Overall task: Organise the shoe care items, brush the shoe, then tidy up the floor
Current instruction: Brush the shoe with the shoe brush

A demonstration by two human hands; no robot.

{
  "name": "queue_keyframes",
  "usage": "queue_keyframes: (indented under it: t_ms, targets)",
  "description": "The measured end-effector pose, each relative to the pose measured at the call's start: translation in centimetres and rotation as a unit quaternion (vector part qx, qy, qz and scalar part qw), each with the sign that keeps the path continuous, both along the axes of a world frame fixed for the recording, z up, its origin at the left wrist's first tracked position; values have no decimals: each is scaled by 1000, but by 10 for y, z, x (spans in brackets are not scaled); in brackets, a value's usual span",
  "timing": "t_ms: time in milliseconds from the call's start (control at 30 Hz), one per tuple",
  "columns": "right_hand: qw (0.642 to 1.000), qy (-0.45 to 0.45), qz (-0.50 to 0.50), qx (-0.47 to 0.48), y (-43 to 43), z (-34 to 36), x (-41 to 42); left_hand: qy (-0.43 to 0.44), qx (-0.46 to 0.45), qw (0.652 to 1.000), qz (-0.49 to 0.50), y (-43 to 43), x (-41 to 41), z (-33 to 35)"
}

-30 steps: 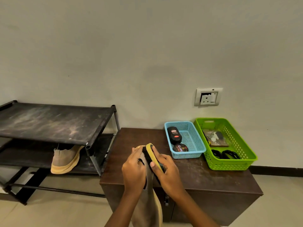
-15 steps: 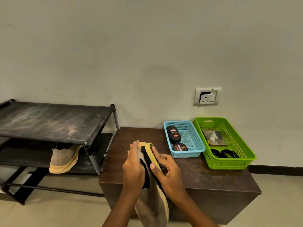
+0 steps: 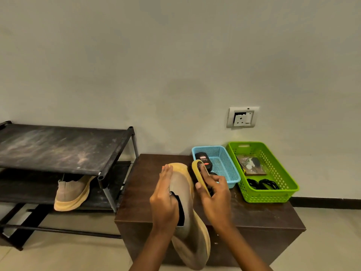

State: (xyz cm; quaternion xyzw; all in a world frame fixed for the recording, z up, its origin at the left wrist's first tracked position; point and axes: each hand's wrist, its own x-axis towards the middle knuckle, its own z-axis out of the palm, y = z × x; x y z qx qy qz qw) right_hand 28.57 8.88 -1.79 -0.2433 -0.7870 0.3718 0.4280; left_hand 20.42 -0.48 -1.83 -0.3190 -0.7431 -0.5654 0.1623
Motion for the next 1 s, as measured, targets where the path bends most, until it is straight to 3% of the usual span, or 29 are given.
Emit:
queue_keyframes:
  t_ms: [133,233,400,500,633,767,900,1000]
  targets:
    - [994,9,109,16,-33,4,6,-59,-5,998,-17,5,5,3]
    - [999,-26,-1,-29,-8,5,-1,-62,1,998,-1,6,10,2]
    - [996,-16,91,4,-32,9,9,-81,27,996,7,6,4,6]
    - [999,-49,-5,-13,-13,7,0,-93,43,995,15,7,8,7]
    - [997,-20,76,9,-40,8,8,-111,55,992,21,10,6,10]
    - [999,-38,-24,-30,-15,5,2,-108,67,992,29,9,13,14]
    - [997,-15,67,22,-41,7,10,-105,68,992,33,11,6,11]
    - [999,-35,-34,-13,-19,4,1,-119,86,987,60,10,8,11]
